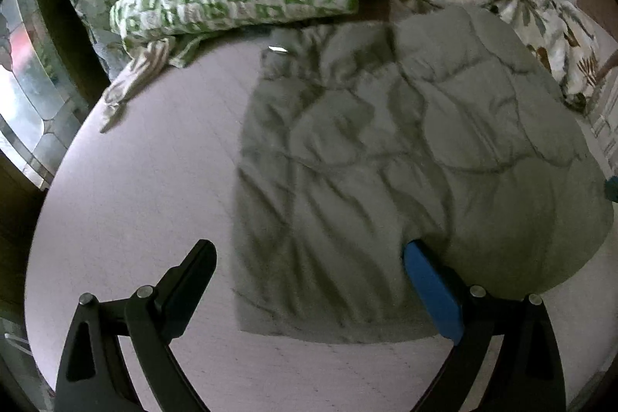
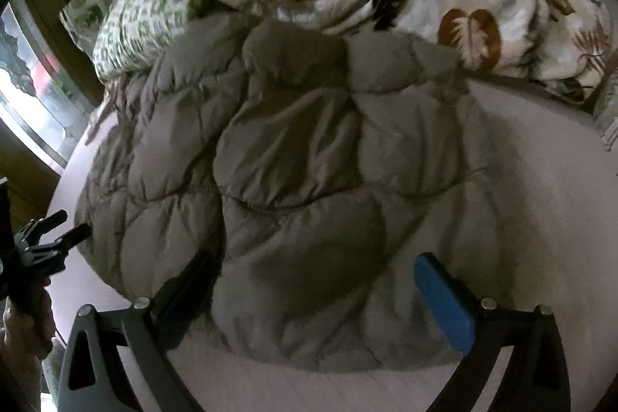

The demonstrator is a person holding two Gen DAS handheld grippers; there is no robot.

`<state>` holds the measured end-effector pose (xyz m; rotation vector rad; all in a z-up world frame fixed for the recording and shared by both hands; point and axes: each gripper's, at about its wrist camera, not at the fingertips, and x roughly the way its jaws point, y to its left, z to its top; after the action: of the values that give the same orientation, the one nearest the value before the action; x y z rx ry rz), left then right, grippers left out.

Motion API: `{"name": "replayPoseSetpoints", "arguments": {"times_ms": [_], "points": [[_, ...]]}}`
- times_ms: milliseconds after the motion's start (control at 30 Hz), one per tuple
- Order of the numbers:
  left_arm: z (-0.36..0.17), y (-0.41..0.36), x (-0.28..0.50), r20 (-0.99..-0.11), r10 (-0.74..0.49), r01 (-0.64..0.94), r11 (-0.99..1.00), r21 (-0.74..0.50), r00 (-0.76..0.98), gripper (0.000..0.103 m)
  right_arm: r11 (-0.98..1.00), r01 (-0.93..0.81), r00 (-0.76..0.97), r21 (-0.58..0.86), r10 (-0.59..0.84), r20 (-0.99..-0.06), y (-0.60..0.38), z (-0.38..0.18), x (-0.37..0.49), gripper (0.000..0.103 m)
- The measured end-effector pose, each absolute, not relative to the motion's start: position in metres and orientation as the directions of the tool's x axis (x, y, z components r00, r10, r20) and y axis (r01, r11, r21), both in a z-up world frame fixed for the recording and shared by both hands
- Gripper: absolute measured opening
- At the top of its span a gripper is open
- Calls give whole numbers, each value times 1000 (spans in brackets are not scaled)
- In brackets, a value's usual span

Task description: Fold large clothes

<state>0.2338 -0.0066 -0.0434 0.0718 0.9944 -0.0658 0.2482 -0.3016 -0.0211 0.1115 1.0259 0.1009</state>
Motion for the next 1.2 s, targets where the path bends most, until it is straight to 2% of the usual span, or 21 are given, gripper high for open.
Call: {"name": "replayPoseSetpoints", "arguments": {"times_ms": [200,333,500,633,733,800,900,1200], "points": [[-47,21,264,-869,-64,73,997,-32,490,98,993,21,533,117,87,-842,-339,-3,243,103],[-60,19,287,-900,-50,93,996,-11,433,98,994,62,525,89,43,-850,-360,-6,241,103],[-91,16,300,-933,-41,94,996,-8,358,99,991,106,503,86,21,-864,-378,-18,246,103],[-125,13,314,-973,-64,57,997,-52,223,102,989,135,473,66,-6,-881,-395,-32,247,103],[-129,7,321,-981,-44,96,995,-27,186,103,988,149,447,52,-20,-894,-407,-41,255,103],[-127,-6,321,-979,18,146,988,48,201,103,985,165,422,50,-24,-906,-419,-47,263,103],[-128,-16,321,-975,54,170,981,92,213,103,981,178,386,72,-3,-923,-436,-56,275,103],[-134,-11,329,-982,3,177,984,37,189,103,978,142,274,155,112,-955,-443,-87,312,103]]}}
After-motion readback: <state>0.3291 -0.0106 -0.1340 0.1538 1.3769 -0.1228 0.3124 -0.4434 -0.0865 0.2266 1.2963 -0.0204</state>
